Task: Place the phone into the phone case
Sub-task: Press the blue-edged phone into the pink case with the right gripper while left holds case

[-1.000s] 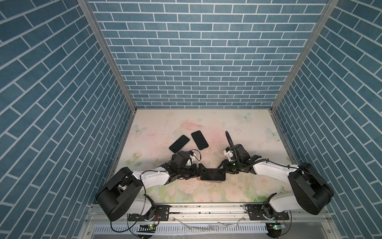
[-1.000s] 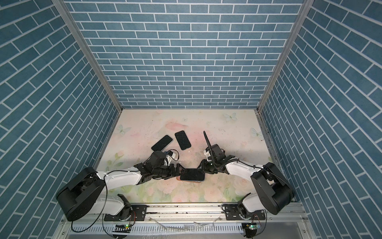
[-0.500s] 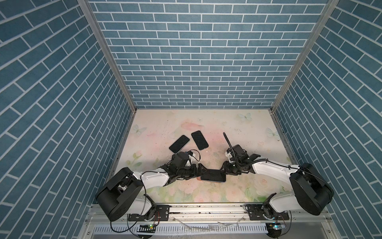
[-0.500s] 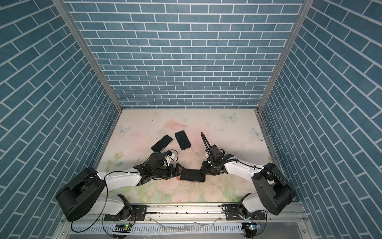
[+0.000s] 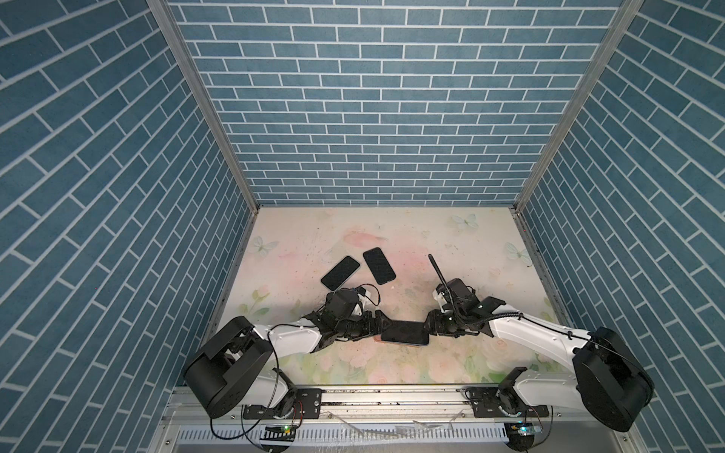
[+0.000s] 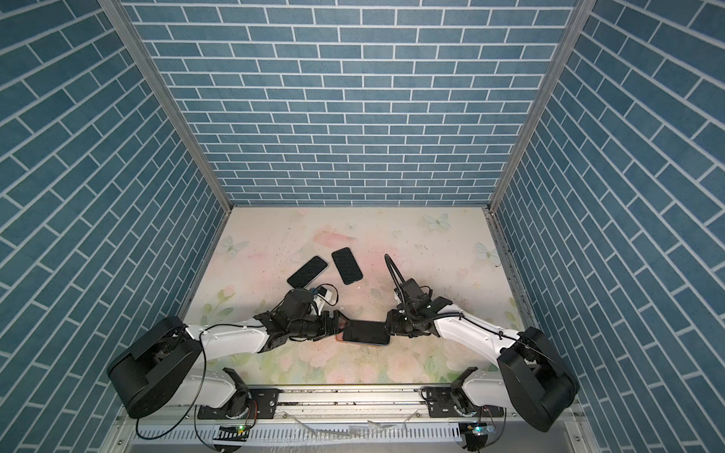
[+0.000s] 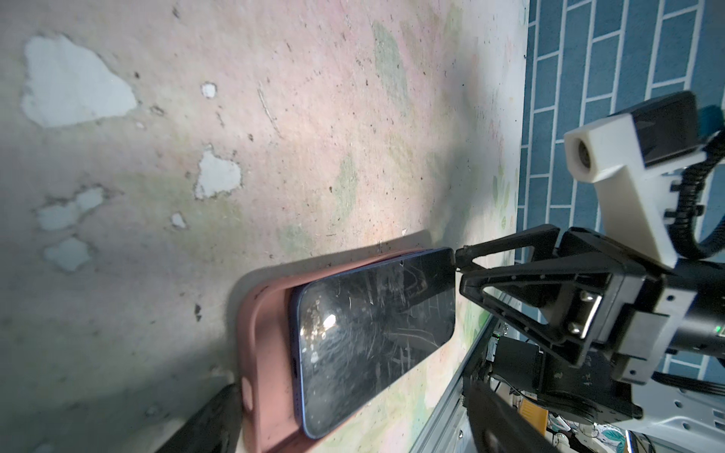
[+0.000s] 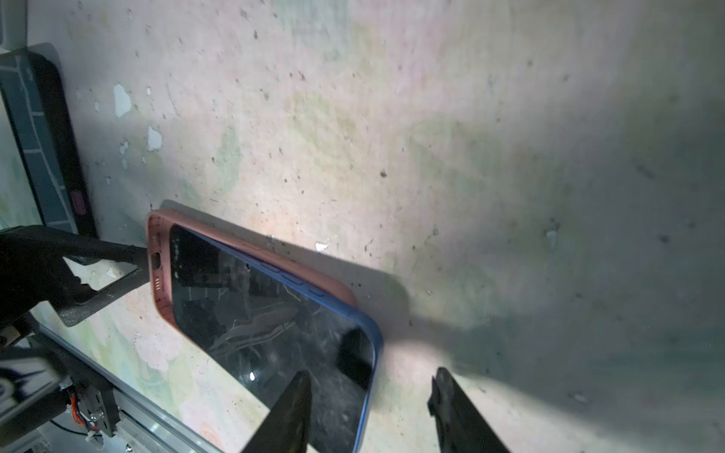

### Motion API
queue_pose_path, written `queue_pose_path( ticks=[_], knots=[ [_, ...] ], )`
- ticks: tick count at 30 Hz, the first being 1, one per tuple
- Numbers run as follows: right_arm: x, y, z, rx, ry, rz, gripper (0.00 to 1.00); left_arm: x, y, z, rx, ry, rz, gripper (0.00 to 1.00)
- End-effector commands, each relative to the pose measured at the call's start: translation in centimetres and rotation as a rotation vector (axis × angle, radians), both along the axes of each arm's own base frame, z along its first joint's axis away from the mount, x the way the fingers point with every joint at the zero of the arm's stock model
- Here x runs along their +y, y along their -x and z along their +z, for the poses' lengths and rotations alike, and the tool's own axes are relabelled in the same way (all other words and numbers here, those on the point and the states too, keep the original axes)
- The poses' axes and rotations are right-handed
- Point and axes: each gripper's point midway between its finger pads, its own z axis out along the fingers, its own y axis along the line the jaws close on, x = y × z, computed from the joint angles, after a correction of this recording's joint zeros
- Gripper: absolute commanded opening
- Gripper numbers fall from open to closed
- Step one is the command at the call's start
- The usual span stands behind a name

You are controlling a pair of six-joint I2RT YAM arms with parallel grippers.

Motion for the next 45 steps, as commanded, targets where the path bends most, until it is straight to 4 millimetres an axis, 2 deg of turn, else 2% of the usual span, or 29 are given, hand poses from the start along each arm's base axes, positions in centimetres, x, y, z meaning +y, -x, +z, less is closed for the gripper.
queue_pose_path(
  ticks=[1, 9, 25, 33, 37, 40, 45],
  knots=[
    [0.1, 0.9, -0.9, 0.032, 0.021, 0.006, 0.45, 1.3, 1.9, -2.8, 0.086, -0.083, -0.006, 0.9],
    [2.2, 1.3, -1.3, 0.031, 0.011, 0.048, 0.31, 1.2, 2.0, -2.8, 0.09, -0.084, -0.009, 0.9],
    [5.1, 2.6, -3.1, 0.069, 0.045, 0.119, 0.22, 0.8, 2.1, -3.3, 0.102, -0.083, -0.019, 0.89],
    [5.2, 3.8, -4.3, 0.087, 0.086, 0.129, 0.19, 0.8, 2.1, -3.4, 0.104, -0.082, -0.013, 0.9],
    [4.7, 4.1, -4.4, 0.08, 0.1, 0.111, 0.2, 1.2, 2.0, -3.5, 0.101, -0.088, 0.011, 0.9],
    [4.4, 4.0, -4.0, 0.063, 0.098, 0.091, 0.25, 1.6, 2.1, -3.6, 0.099, -0.096, 0.027, 0.9],
    [4.0, 2.8, -1.7, -0.001, 0.081, 0.059, 0.4, 2.4, 2.2, -3.5, 0.089, -0.121, 0.052, 0.84]
  ],
)
